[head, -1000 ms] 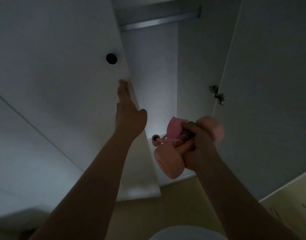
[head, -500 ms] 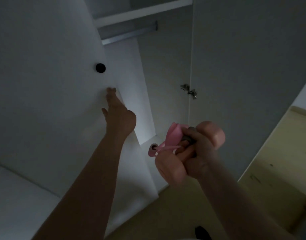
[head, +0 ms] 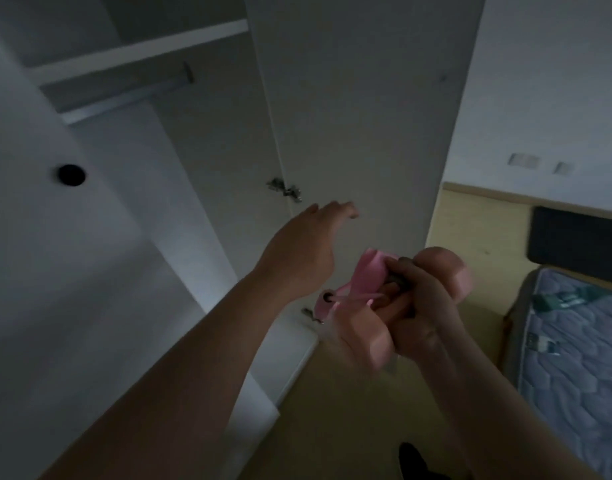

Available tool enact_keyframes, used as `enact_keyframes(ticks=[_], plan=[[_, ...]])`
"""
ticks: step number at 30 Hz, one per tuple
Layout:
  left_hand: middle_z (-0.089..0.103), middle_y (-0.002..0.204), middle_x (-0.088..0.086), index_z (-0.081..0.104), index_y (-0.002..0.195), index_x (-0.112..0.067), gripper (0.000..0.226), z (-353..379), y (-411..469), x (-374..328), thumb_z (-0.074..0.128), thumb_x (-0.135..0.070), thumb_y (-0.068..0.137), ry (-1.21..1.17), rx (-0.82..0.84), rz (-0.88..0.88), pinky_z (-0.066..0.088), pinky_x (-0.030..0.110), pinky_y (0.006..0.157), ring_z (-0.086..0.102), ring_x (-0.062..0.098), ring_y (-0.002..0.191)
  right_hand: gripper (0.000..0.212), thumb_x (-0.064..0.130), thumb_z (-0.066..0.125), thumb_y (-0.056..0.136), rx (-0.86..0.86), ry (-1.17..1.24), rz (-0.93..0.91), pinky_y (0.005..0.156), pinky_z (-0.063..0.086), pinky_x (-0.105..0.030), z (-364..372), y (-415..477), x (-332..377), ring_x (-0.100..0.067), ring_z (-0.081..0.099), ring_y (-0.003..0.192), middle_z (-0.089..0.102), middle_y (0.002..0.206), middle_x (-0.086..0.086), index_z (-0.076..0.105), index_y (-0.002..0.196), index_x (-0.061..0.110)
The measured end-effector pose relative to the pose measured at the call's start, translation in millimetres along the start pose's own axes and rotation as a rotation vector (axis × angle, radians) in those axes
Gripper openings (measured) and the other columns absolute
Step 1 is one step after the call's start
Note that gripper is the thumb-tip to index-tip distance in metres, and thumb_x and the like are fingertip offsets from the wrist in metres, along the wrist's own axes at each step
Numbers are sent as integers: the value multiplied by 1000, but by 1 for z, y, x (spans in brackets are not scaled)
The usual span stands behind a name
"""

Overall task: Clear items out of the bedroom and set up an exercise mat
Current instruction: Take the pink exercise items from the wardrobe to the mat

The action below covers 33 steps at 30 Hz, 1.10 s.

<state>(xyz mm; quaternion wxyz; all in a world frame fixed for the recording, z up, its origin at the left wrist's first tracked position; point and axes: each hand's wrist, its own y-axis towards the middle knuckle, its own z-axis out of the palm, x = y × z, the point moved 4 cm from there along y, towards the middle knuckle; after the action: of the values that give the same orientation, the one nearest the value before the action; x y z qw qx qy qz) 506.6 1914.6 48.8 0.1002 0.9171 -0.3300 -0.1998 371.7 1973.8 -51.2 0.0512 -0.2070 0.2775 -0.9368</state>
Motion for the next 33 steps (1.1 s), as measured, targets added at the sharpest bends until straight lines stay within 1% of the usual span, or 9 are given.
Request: enact_keyframes(ticks=[3, 8, 13, 16, 20, 25, 29, 31, 33], plan=[[50, 143, 1, 44, 139, -25, 69, 17, 34, -17, 35, 11, 80, 93, 36, 134, 44, 43, 103, 46, 28, 130, 37, 11, 62, 92, -45, 45, -64, 30, 35, -15, -8, -3, 31, -4, 40, 33, 41, 48, 4, 44, 61, 21], [33, 159, 5, 40, 147, -12, 78, 41, 99, -65, 13, -4, 75, 308, 103, 459, 9, 36, 124, 23, 20, 150, 33, 13, 64, 90, -75, 108, -97, 34, 41, -16, -20, 3, 74, -4, 43, 37, 43, 50, 5, 47, 63, 20], [37, 157, 12, 47, 142, -8, 65, 65, 174, -98, 11, -9, 88, 572, 77, 641, 10, 43, 124, 25, 27, 149, 34, 11, 65, 90, -108, 152, -133, 37, 42, -15, -31, 11, 116, -4, 46, 40, 47, 50, 5, 51, 60, 18], [46, 149, 19, 51, 136, -1, 76, 81, 205, -106, -2, -15, 83, 716, 93, 609, 9, 47, 124, 28, 34, 147, 30, 10, 66, 88, -120, 172, -154, 41, 42, -16, -39, 18, 134, -4, 46, 43, 48, 53, 5, 50, 64, 20], [59, 133, 23, 53, 132, -1, 69, 89, 221, -106, 6, -12, 81, 904, 157, 485, 2, 51, 123, 27, 37, 147, 30, 10, 66, 88, -142, 197, -163, 55, 44, -17, -44, 24, 152, -4, 43, 48, 46, 53, 6, 50, 64, 19], [69, 90, 14, 59, 104, -5, 53, 91, 212, -115, 14, -4, 76, 907, 58, 500, 4, 52, 123, 56, 37, 111, 30, 10, 64, 91, -138, 233, -167, 42, 51, -24, -43, 20, 157, -6, 44, 45, 46, 51, 4, 56, 63, 15], [65, 78, 11, 57, 103, -4, 41, 87, 196, -117, 27, -4, 76, 848, -40, 554, 14, 47, 123, 59, 31, 86, 37, 12, 66, 90, -171, 231, -156, 78, 39, -13, -50, 20, 151, -4, 44, 52, 49, 49, 4, 60, 53, 12], [66, 75, 11, 58, 97, -6, 34, 81, 186, -115, 34, -3, 73, 807, -63, 568, 34, 42, 108, 53, 29, 74, 36, 12, 67, 89, -194, 213, -145, 72, 41, -13, -51, 17, 144, -4, 46, 49, 50, 51, 4, 59, 54, 14], [63, 69, 8, 58, 88, -10, 25, 74, 175, -112, 43, -3, 71, 818, -36, 562, 36, 37, 78, 39, 25, 63, 32, 12, 68, 88, -205, 194, -124, 55, 48, -18, -49, 13, 133, -5, 48, 45, 50, 53, 5, 57, 59, 16]])
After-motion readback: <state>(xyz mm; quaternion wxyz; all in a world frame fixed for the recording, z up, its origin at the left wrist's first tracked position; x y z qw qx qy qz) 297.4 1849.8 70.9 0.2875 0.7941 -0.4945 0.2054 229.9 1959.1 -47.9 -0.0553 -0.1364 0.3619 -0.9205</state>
